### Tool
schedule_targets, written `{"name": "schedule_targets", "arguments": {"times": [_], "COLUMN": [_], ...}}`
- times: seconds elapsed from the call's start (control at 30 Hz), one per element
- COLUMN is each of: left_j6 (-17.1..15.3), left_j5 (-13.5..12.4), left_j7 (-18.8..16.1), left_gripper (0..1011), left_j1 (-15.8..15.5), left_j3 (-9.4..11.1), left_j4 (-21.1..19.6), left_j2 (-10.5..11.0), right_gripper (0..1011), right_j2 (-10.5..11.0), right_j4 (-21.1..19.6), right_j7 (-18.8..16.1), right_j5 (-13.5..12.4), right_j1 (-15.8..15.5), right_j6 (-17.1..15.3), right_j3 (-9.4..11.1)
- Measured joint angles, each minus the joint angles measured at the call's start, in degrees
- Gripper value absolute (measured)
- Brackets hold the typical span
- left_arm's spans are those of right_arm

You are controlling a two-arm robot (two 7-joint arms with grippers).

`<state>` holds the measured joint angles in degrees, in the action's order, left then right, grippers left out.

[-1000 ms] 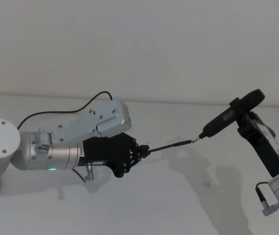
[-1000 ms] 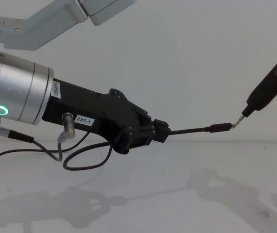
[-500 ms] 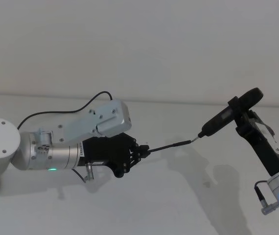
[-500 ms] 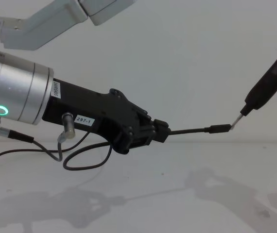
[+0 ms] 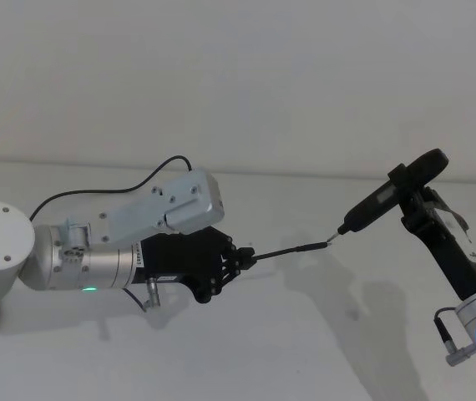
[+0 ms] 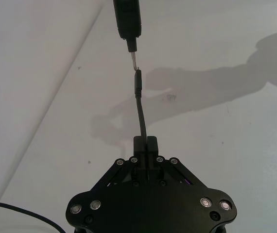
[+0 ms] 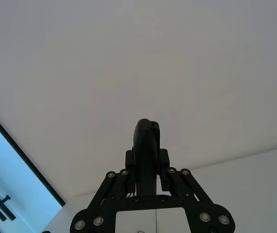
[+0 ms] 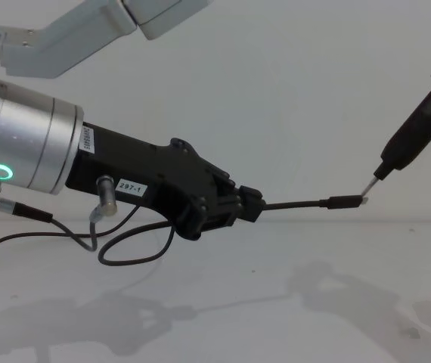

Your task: Pick up the data cable with the one hand.

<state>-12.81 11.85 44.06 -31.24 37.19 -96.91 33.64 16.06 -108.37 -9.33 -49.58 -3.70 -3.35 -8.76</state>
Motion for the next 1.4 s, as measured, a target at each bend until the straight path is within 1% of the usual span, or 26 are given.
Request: {"name": "schedule_targets", "arguments": {"times": [0.8, 1.4], "left_j6": [0.0, 0.0], "left_j5": [0.0, 0.0], "left_j7": [0.0, 0.0], "left_gripper": [32, 32], "left_j1": [0.0, 0.0], "left_j3": [0.0, 0.0], "left_j4": [0.0, 0.0], "left_j2": [0.0, 0.0], "right_gripper": [268, 268], "right_j2": [1.5, 2.0], "right_j4": [-0.6, -0.7], "right_j7": [0.8, 1.0], "right_j5": [0.1, 0.0], "right_j1": [-0.9, -1.2], "right_j6": [1.0, 1.4], "right_j3": [-0.5, -0.6]}}
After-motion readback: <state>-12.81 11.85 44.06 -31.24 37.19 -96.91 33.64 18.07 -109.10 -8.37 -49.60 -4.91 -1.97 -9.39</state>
